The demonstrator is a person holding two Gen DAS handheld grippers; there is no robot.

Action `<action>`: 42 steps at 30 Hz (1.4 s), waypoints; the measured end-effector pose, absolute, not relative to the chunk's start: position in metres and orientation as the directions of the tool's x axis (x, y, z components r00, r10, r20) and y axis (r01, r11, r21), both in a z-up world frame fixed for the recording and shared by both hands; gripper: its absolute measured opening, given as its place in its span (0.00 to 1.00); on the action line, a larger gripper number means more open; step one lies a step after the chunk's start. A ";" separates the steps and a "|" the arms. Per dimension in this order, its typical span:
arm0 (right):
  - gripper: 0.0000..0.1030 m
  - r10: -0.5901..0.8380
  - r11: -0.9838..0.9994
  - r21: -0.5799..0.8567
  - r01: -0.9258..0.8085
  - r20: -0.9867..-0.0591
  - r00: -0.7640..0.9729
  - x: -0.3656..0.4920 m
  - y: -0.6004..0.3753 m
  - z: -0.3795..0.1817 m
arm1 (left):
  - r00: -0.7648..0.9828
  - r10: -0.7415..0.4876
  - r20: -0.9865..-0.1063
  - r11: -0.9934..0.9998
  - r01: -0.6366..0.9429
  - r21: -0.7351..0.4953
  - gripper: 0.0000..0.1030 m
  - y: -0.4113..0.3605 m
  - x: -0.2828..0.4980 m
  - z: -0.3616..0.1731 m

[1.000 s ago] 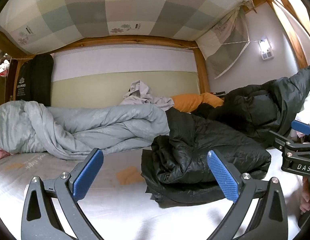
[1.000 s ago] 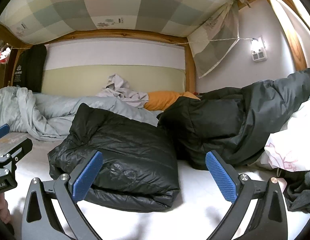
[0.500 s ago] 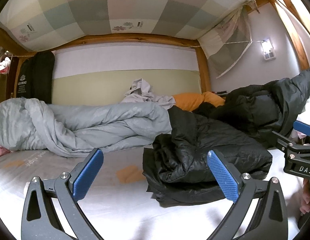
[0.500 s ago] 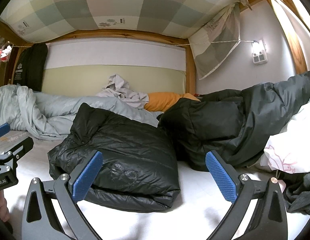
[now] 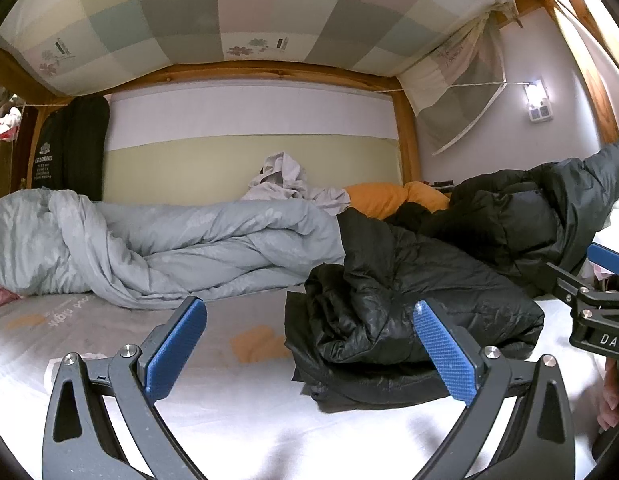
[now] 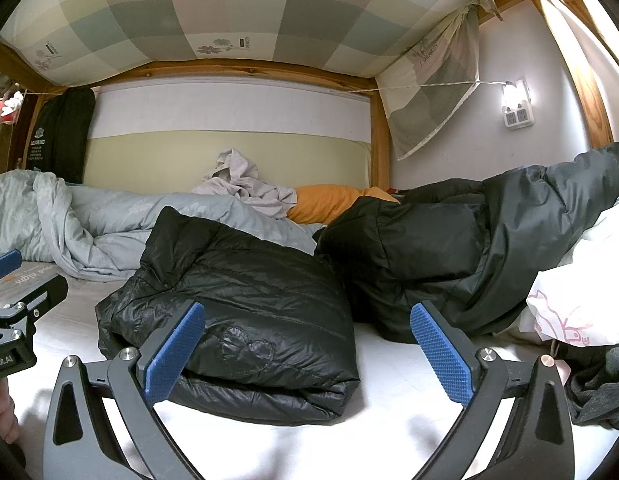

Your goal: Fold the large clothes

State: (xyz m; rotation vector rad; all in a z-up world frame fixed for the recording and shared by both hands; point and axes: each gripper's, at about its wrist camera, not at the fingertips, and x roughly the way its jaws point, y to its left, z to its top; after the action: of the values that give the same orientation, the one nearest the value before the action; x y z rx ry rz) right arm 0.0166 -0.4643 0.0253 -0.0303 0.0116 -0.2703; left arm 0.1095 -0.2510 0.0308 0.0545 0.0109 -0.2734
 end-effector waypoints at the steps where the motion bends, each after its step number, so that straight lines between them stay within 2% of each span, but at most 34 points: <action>1: 1.00 -0.267 0.963 -0.031 0.267 -0.008 0.964 0.017 -0.464 0.025 | 0.963 -0.270 -0.017 0.961 0.270 0.053 1.00 -0.251 0.110 0.031; 42: 1.00 -0.267 0.963 -0.028 0.266 -0.009 0.964 0.016 -0.466 0.026 | 0.965 -0.260 0.009 0.963 0.259 0.078 1.00 -0.256 0.104 0.032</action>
State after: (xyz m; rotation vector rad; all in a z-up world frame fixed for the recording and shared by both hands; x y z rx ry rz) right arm 0.0164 -0.4657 0.0257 -0.0261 0.0129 -0.2698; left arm 0.1042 -0.2561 0.0324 0.0766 -0.0189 -0.2628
